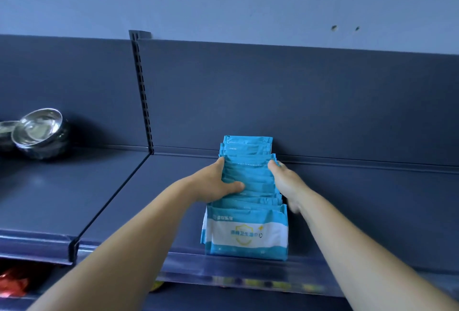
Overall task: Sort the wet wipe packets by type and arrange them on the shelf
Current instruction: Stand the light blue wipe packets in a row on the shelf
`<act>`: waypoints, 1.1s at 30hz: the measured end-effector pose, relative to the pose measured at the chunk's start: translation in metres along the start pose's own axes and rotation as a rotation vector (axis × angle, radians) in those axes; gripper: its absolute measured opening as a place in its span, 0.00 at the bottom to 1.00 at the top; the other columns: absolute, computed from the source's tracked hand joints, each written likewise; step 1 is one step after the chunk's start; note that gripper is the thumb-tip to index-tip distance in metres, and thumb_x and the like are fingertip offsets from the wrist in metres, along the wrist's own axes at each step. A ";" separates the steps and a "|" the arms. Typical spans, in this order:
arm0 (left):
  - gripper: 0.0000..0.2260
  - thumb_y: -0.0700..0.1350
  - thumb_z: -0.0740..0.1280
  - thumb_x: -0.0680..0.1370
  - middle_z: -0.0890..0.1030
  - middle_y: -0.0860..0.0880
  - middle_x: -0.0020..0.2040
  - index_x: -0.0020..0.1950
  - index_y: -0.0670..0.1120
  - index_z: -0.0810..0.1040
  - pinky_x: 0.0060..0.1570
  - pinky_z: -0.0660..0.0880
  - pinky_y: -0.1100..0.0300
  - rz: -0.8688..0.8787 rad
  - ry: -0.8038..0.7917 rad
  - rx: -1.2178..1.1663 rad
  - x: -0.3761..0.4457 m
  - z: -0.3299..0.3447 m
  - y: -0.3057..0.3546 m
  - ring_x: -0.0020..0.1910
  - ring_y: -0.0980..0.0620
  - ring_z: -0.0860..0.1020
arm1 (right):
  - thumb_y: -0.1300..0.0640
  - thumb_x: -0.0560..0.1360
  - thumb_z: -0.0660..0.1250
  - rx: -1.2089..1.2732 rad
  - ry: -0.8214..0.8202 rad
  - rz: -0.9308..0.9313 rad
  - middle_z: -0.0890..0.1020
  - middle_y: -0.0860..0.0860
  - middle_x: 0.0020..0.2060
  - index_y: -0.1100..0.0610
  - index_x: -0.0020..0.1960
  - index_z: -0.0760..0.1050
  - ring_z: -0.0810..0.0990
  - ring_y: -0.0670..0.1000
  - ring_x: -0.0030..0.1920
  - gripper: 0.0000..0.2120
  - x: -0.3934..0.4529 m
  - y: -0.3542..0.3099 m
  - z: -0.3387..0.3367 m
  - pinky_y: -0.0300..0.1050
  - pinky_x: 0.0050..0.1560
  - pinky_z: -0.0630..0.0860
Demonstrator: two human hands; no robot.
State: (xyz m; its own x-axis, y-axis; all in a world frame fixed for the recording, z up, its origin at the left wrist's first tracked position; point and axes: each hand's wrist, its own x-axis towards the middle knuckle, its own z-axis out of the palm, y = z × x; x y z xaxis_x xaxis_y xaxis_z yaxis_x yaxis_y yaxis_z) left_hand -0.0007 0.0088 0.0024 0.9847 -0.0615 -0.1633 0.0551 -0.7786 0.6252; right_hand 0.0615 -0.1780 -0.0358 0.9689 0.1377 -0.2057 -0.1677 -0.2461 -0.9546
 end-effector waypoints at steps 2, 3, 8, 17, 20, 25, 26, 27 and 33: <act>0.36 0.57 0.67 0.76 0.68 0.53 0.70 0.77 0.49 0.53 0.55 0.64 0.64 0.001 -0.009 -0.010 0.000 0.000 0.000 0.65 0.53 0.70 | 0.43 0.80 0.54 -0.002 0.003 -0.004 0.80 0.48 0.57 0.47 0.62 0.71 0.79 0.50 0.55 0.16 0.002 0.001 0.000 0.53 0.62 0.74; 0.36 0.57 0.67 0.76 0.68 0.53 0.70 0.77 0.49 0.52 0.56 0.64 0.64 0.000 -0.013 -0.011 0.001 0.000 0.000 0.65 0.53 0.70 | 0.44 0.80 0.54 -0.002 0.001 -0.004 0.80 0.47 0.56 0.47 0.62 0.72 0.79 0.50 0.55 0.15 0.002 0.000 -0.001 0.53 0.62 0.74; 0.34 0.60 0.66 0.74 0.69 0.53 0.69 0.74 0.49 0.57 0.58 0.67 0.60 0.016 0.016 0.085 0.001 -0.002 0.001 0.64 0.51 0.71 | 0.35 0.75 0.54 -0.088 0.032 0.014 0.74 0.47 0.67 0.49 0.71 0.65 0.73 0.51 0.66 0.29 -0.008 -0.004 -0.005 0.55 0.70 0.65; 0.28 0.57 0.56 0.81 0.60 0.47 0.75 0.76 0.43 0.56 0.70 0.57 0.52 0.346 0.174 0.644 -0.047 0.010 0.058 0.73 0.46 0.61 | 0.45 0.82 0.50 -0.803 0.220 -0.239 0.58 0.49 0.77 0.56 0.77 0.55 0.56 0.50 0.76 0.27 -0.082 -0.018 -0.026 0.45 0.72 0.56; 0.26 0.56 0.57 0.80 0.64 0.46 0.73 0.74 0.43 0.60 0.68 0.60 0.53 0.440 0.150 0.675 -0.060 0.030 0.079 0.71 0.46 0.63 | 0.45 0.82 0.52 -1.007 0.259 -0.253 0.61 0.51 0.75 0.57 0.75 0.58 0.57 0.51 0.75 0.26 -0.117 -0.013 -0.041 0.47 0.72 0.58; 0.25 0.55 0.58 0.80 0.65 0.45 0.73 0.73 0.43 0.61 0.68 0.60 0.54 0.581 0.122 0.678 -0.079 0.076 0.108 0.71 0.47 0.63 | 0.43 0.81 0.53 -1.089 0.313 -0.161 0.56 0.49 0.77 0.54 0.78 0.52 0.54 0.50 0.76 0.29 -0.177 0.011 -0.076 0.47 0.73 0.54; 0.26 0.55 0.58 0.80 0.65 0.46 0.73 0.73 0.43 0.61 0.68 0.60 0.54 0.612 0.114 0.677 -0.083 0.087 0.113 0.72 0.47 0.63 | 0.43 0.81 0.53 -1.095 0.333 -0.138 0.56 0.49 0.77 0.54 0.78 0.52 0.54 0.50 0.76 0.29 -0.189 0.018 -0.083 0.47 0.73 0.53; 0.26 0.54 0.59 0.80 0.65 0.46 0.73 0.74 0.43 0.60 0.68 0.60 0.54 0.647 0.107 0.671 -0.086 0.098 0.118 0.72 0.47 0.62 | 0.43 0.81 0.53 -1.100 0.357 -0.117 0.56 0.49 0.77 0.54 0.78 0.51 0.54 0.50 0.76 0.30 -0.201 0.026 -0.091 0.47 0.73 0.53; 0.30 0.56 0.58 0.80 0.62 0.48 0.75 0.77 0.45 0.54 0.71 0.57 0.55 0.793 0.001 0.573 -0.117 0.172 0.157 0.74 0.49 0.60 | 0.44 0.81 0.54 -1.064 0.470 0.035 0.56 0.50 0.77 0.55 0.78 0.51 0.54 0.50 0.76 0.30 -0.279 0.079 -0.140 0.47 0.74 0.53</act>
State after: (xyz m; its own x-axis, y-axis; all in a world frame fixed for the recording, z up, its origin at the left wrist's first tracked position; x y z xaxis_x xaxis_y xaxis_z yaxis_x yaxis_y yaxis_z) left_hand -0.1355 -0.2136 -0.0114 0.7014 -0.6980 0.1447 -0.7117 -0.6970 0.0876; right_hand -0.1968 -0.3701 -0.0233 0.9762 -0.1997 0.0844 -0.1745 -0.9547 -0.2408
